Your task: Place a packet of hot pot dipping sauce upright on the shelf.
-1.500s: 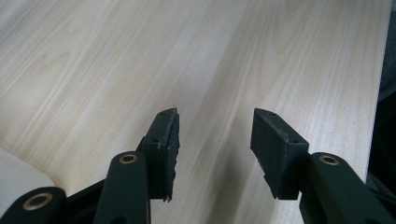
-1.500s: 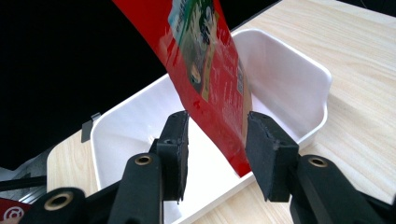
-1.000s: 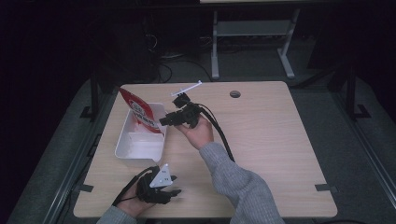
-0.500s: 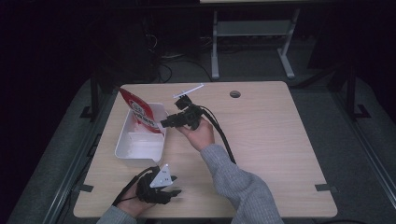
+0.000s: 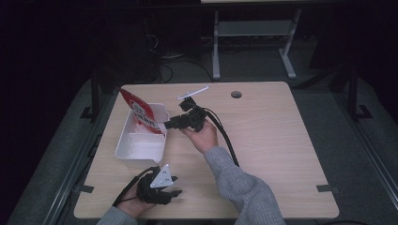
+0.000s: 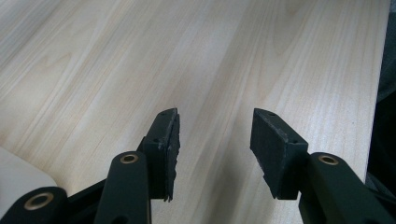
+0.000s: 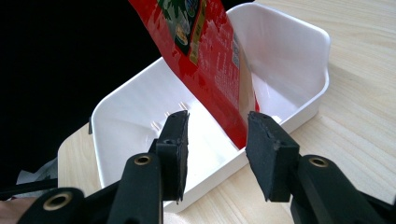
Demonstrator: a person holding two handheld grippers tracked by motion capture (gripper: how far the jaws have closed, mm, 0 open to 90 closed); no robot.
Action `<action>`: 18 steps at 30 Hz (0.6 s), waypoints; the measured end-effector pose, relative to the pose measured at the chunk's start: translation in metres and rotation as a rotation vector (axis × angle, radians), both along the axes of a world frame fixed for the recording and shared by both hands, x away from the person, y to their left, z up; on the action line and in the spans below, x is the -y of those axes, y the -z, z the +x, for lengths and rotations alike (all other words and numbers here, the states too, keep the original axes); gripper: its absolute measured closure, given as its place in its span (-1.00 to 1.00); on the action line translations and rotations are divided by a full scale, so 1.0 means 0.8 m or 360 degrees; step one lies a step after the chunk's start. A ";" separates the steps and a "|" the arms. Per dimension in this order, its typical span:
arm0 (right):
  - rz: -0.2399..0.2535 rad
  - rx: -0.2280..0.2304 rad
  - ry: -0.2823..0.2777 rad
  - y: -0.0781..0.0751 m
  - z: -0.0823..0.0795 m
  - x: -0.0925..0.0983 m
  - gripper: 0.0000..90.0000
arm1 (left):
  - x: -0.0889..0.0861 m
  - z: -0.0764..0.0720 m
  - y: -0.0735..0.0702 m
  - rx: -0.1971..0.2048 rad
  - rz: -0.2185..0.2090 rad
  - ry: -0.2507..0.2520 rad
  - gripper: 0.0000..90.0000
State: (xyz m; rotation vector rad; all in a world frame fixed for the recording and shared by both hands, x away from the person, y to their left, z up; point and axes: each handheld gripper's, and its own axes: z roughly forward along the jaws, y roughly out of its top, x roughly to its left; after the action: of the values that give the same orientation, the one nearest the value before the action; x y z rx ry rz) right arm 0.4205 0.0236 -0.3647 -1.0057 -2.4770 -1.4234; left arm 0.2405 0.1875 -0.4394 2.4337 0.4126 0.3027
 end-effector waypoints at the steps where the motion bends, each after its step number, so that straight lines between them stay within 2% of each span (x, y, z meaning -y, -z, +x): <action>1: 0.0006 0.0002 0.0000 0.001 0.000 0.001 0.29 | 0.000 0.000 0.000 0.0001 -0.0005 -0.0002 0.15; 12: 0.0040 -0.0031 0.0026 0.007 -0.001 0.014 0.29 | -0.001 0.000 -0.001 0.0003 -0.0005 -0.0005 0.16; 18: 0.0034 -0.0038 0.0030 0.012 -0.004 0.020 0.30 | 0.000 0.000 -0.001 0.0003 -0.0009 -0.0007 0.16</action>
State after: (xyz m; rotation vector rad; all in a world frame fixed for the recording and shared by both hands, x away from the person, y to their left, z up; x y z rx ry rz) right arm 0.4170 0.0076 -0.3743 -1.0381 -2.4369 -1.4315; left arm 0.2408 0.1877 -0.4388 2.4275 0.4172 0.3050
